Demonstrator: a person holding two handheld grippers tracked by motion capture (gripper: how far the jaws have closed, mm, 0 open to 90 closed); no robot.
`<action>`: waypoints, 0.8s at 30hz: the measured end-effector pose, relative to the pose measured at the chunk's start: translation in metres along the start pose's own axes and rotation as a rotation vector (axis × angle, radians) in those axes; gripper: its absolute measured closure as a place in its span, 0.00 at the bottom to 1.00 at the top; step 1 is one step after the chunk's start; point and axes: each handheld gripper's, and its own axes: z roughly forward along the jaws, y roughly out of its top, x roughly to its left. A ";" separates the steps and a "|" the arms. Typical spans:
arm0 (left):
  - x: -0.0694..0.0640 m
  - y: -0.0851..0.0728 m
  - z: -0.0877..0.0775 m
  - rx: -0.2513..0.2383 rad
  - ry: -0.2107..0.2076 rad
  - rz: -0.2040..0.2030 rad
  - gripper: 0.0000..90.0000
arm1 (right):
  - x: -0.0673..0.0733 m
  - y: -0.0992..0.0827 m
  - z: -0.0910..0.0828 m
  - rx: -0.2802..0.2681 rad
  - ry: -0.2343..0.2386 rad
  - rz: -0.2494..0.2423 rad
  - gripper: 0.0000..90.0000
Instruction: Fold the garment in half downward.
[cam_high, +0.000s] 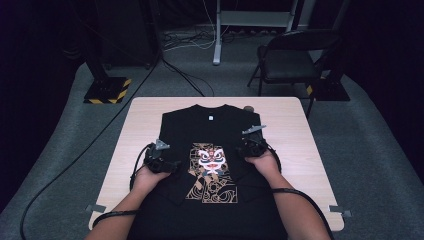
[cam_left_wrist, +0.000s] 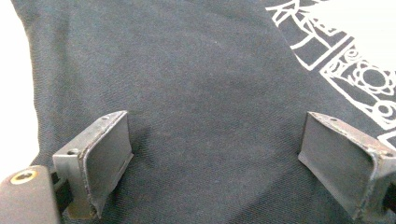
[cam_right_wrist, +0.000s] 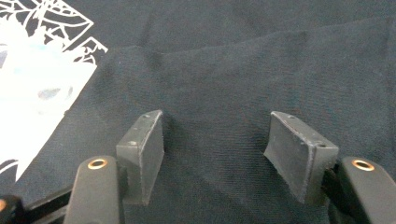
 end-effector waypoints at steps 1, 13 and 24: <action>0.000 0.000 0.000 -0.001 0.000 0.000 0.11 | -0.001 0.000 0.000 0.002 0.004 0.006 0.40; 0.000 -0.001 0.000 -0.008 -0.001 0.002 0.11 | -0.024 0.005 -0.007 -0.009 -0.060 0.089 0.43; 0.000 -0.002 0.001 -0.021 0.005 -0.004 0.10 | -0.050 0.003 -0.014 -0.003 -0.122 0.163 0.49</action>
